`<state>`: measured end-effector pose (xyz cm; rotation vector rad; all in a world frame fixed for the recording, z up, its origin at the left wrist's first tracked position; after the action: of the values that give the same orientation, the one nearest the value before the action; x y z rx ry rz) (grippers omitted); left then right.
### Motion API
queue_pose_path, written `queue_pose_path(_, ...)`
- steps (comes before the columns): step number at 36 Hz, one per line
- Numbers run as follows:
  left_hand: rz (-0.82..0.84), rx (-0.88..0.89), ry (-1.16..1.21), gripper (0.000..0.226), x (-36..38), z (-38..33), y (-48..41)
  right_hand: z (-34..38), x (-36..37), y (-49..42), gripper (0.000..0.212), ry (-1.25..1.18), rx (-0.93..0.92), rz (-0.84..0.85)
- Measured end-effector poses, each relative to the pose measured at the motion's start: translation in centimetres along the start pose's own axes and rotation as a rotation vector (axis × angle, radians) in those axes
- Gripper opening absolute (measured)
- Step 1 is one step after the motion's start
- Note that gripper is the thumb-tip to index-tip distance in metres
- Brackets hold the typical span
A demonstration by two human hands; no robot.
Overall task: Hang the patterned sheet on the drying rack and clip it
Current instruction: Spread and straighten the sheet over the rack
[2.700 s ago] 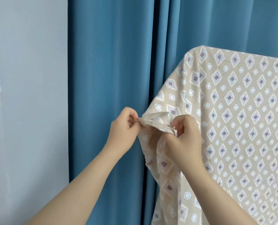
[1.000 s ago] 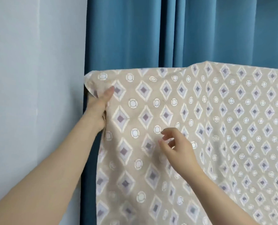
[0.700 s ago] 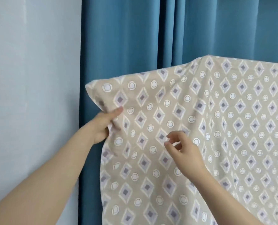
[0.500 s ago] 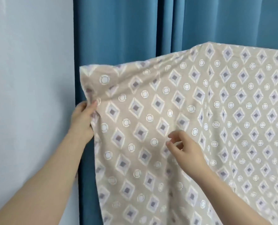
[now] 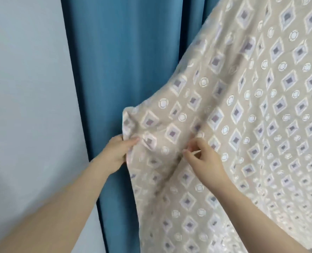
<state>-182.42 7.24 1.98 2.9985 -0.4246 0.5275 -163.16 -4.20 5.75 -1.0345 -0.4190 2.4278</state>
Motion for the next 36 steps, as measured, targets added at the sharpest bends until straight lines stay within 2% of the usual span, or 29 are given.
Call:
queue_pose_path(1, -0.053, 0.027, 0.125, 0.007, -0.5, -0.3, 0.0, -0.4, 0.2, 0.3, 0.009, -0.003, 0.013, -0.01)
queue_pose_path(3, -0.09, 0.058, 0.176, 0.009, -0.8, -0.6, -0.1, -1.2, 1.1, 0.8, 0.015, 0.002, 0.045, 0.0)
queue_pose_path(5, -0.057, 0.065, 0.094, 0.009, 0.0, -0.1, 0.4, -1.2, 2.9, 1.6, 0.033, -0.031, 0.045, 0.058)
queue_pose_path(9, 0.066, 0.155, -0.228, 0.013, 3.1, -0.5, 2.1, 0.0, 6.6, 2.6, 0.096, -0.05, 0.034, 0.174)
queue_pose_path(11, 0.17, 0.191, -0.339, 0.024, 5.2, -0.8, 3.1, 0.6, 7.5, 2.7, 0.107, 0.029, 0.033, 0.159)
queue_pose_path(13, 0.274, 0.223, -0.344, 0.027, 7.0, -1.6, 3.9, 0.5, 6.8, 2.1, 0.093, 0.038, 0.071, 0.063)
queue_pose_path(16, 0.338, 0.232, -0.236, 0.03, 7.7, -2.6, 3.9, -0.8, 4.3, 0.7, 0.037, -0.024, 0.175, -0.094)
queue_pose_path(17, 0.347, 0.217, -0.202, 0.029, 7.6, -2.5, 3.6, -1.2, 3.3, 0.1, 0.022, -0.038, 0.178, -0.13)
queue_pose_path(18, 0.353, 0.201, -0.179, 0.028, 7.6, -2.1, 3.4, -1.4, 2.4, -0.3, 0.018, -0.052, 0.169, -0.164)
queue_pose_path(20, 0.294, 0.178, -0.174, 0.029, 7.0, -0.8, 2.7, -2.2, 0.8, -0.9, 0.021, -0.089, 0.18, -0.221)
queue_pose_path(23, 0.059, 0.106, -0.175, 0.027, 4.9, 2.3, 0.9, -4.9, -1.7, -0.9, 0.017, -0.189, 0.288, -0.313)
queue_pose_path(25, -0.028, 0.014, -0.195, 0.024, 4.4, 4.9, -0.1, -6.9, -3.0, -0.9, 0.018, -0.214, 0.349, -0.348)
queue_pose_path(30, 0.089, -0.181, -0.359, 0.014, 7.1, 11.1, -2.2, -9.9, -4.5, -0.4, 0.024, -0.15, 0.397, -0.356)
queue_pose_path(31, 0.132, -0.182, -0.398, 0.021, 8.0, 11.9, -2.7, -10.2, -4.7, -0.4, 0.024, -0.137, 0.395, -0.355)
queue_pose_path(34, 0.287, -0.156, -0.516, 0.07, 11.0, 14.5, -4.0, -11.1, -5.2, -0.6, 0.025, -0.111, 0.408, -0.36)
queue_pose_path(36, 0.343, -0.107, -0.637, 0.092, 12.7, 15.6, -4.4, -11.3, -5.4, -0.8, 0.025, -0.098, 0.4, -0.356)
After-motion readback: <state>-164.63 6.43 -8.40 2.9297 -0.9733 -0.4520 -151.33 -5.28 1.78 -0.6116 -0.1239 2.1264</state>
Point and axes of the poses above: each hand's wrist, its own y-axis away from the middle knuckle, its own x-axis out of the palm, z = x × y, the point moved 10 cm from there along -y, towards the middle knuckle, and after that the axes turned 15 degrees about y, right-handed, at the moved point
